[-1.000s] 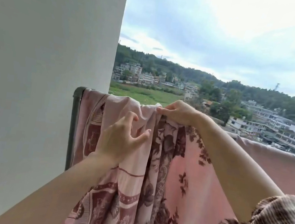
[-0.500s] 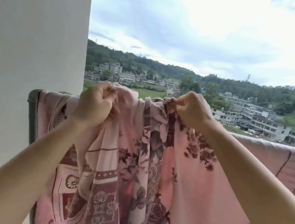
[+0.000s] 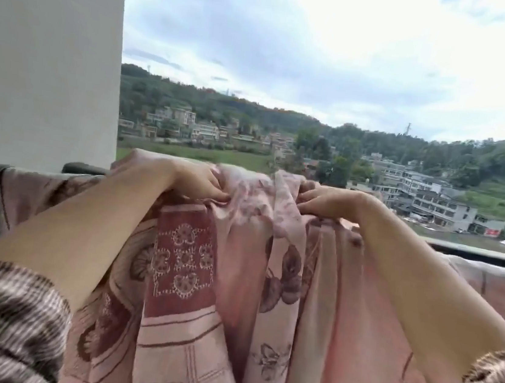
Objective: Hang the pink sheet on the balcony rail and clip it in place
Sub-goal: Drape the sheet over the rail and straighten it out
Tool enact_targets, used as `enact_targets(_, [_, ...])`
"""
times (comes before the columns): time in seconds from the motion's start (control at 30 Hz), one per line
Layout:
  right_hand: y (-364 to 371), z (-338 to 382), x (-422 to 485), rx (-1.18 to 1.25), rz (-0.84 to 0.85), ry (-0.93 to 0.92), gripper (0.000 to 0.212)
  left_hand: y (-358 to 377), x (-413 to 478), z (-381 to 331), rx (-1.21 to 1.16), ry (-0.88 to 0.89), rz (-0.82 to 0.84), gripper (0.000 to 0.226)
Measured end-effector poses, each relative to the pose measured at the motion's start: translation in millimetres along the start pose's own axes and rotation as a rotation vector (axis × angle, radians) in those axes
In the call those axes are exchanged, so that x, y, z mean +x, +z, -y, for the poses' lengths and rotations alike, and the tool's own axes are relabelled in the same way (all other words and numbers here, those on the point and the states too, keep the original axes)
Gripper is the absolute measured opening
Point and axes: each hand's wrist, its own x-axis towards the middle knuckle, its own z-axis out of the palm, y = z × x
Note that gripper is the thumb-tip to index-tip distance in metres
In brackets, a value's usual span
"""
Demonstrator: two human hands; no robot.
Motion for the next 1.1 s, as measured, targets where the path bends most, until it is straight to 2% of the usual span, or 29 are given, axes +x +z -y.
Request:
enact_targets(0.07, [9, -7, -10, 0.040, 0.149, -0.023, 0.031, 16, -4, 1, -0.016, -0.053, 0.072, 0.054])
enact_targets(0.1, [12, -7, -15, 0.104, 0.123, -0.047, 0.027, 19, -7, -1, -0.074, -0.040, 0.033, 0.053])
enact_targets(0.17, [15, -4, -24, 0.190, -0.082, -0.119, 0.032, 22, -9, -3, -0.123, -0.001, -0.061, 0.045])
enact_targets(0.27, [25, 9, -46, 0.266, -0.382, -0.230, 0.028, 29, -17, -4, -0.113, 0.037, -0.301, 0.035])
enact_targets(0.4, [53, 17, -85, 0.109, -0.684, -0.333, 0.018, 58, -39, -19, -0.111, 0.157, -0.806, 0.033])
enact_targets(0.47, [69, 10, -102, 0.073, -0.819, -0.342, 0.017, 78, -54, -36, -0.139, 0.257, -0.917, 0.030])
enact_targets(0.6, [106, -25, -140, 0.094, -1.009, -0.294, 0.014, 126, -79, -66, -0.136, 0.334, -0.838, 0.041])
enact_targets(0.73, [139, -81, -176, 0.187, -0.979, -0.166, 0.020, 180, -110, -96, -0.210, 0.345, -0.735, 0.056])
enact_targets(0.83, [154, -132, -198, 0.332, -0.994, 0.051, 0.029, 215, -124, -123, -0.182, 0.352, -0.655, 0.061])
enact_targets(0.97, [162, -201, -232, 0.607, -1.102, 0.363, 0.058, 245, -127, -180, -0.153, 0.323, -0.552, 0.069])
enact_targets(1.03, [158, -239, -247, 0.654, -1.152, 0.490, 0.074, 252, -121, -219, -0.181, 0.324, -0.536, 0.070])
enact_targets(1.1, [148, -277, -258, 0.665, -1.117, 0.618, 0.088, 257, -115, -265, -0.207, 0.319, -0.521, 0.072])
